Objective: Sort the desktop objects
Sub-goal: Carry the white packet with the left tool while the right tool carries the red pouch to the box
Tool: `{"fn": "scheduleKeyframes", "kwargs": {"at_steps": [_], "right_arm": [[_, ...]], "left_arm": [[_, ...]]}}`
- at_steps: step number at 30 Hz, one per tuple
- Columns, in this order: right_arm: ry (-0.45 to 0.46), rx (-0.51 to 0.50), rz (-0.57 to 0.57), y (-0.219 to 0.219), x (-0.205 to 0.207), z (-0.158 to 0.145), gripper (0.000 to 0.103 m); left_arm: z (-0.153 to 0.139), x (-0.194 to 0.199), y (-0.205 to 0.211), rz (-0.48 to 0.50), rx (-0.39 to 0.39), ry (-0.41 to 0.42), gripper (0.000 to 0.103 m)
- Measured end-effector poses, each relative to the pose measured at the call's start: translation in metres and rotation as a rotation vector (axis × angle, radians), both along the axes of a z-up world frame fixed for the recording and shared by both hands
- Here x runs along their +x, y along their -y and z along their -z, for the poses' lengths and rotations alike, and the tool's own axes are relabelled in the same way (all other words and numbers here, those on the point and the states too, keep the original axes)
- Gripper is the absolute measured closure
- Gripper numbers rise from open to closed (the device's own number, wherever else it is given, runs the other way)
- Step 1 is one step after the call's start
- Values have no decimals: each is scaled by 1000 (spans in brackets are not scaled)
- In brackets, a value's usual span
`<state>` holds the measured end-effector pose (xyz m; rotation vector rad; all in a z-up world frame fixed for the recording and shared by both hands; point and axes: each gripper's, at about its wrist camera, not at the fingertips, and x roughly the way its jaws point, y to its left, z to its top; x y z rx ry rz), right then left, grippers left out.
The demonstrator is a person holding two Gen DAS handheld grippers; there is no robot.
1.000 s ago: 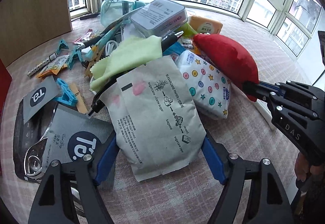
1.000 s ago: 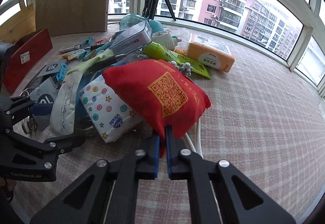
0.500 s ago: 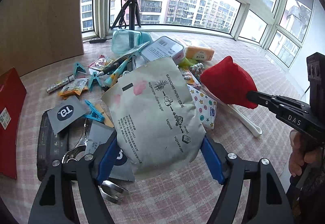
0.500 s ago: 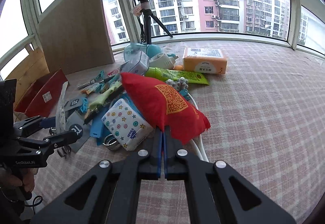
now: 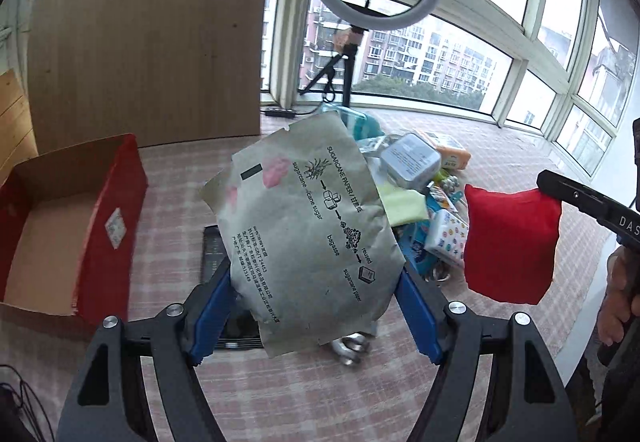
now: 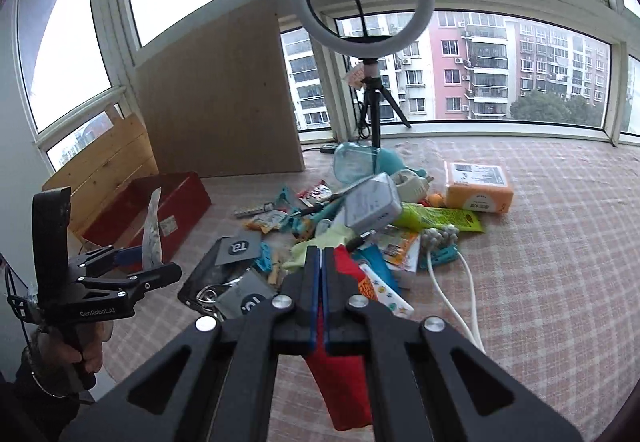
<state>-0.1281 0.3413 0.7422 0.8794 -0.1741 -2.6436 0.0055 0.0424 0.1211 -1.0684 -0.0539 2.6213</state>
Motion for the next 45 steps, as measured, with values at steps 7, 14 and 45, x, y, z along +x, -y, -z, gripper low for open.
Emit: {"fn": "scheduleKeyframes", "kwargs": {"at_steps": [7,14,45], "right_arm": [[-35,-18,-132,82,-17,-27,103],[-75,-11,-262,187,-45,-53,103],[448,104,-316,222,-92,123,61]], "left_arm": [[-16,9,82,-148,-33,-46,29],[-11,1,171,-325,-52,-48,29],[15,-14,229,-426,-114,33,29]]}}
